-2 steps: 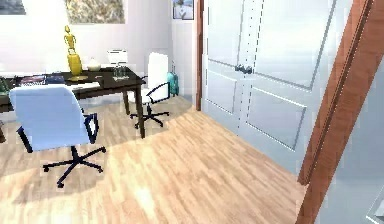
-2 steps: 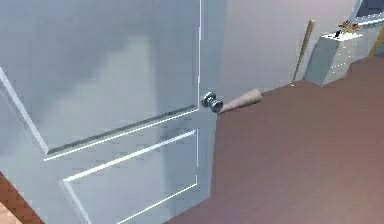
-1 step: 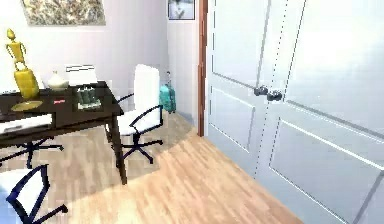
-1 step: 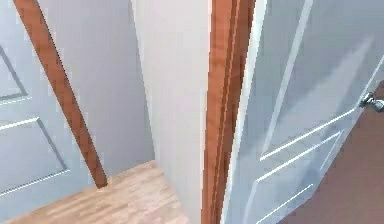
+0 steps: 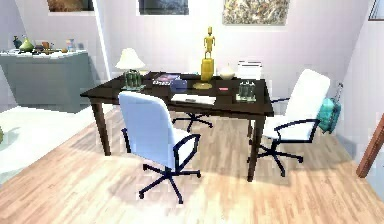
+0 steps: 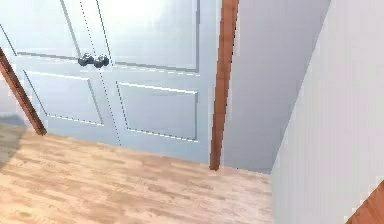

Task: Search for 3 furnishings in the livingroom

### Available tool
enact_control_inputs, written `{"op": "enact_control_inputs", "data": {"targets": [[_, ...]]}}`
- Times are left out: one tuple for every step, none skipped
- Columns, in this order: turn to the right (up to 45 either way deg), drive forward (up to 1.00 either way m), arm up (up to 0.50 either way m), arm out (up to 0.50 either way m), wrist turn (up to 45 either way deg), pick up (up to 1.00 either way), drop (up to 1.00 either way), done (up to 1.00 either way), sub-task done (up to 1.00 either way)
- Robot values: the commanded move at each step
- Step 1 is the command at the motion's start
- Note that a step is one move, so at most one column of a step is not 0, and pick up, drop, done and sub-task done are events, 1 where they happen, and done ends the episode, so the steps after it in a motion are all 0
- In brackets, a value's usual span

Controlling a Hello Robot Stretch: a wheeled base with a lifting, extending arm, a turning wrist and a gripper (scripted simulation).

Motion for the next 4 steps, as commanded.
{"op": "enact_control_inputs", "data": {"targets": [[-12.0, 0.00, 0.00, 0.00, 0.0, 0.00, 0.00, 0.00, 0.00], [0.0, 0.45, 0.00, 0.00, 0.0, 0.00, 0.00, 0.00, 0.00], [0.0, 0.00, 0.00, 0.00, 0.0, 0.00, 0.00, 0.00, 1.00], [30.0, 0.00, 0.00, 0.00, 0.0, 0.00, 0.00, 0.00, 0.00]]}}
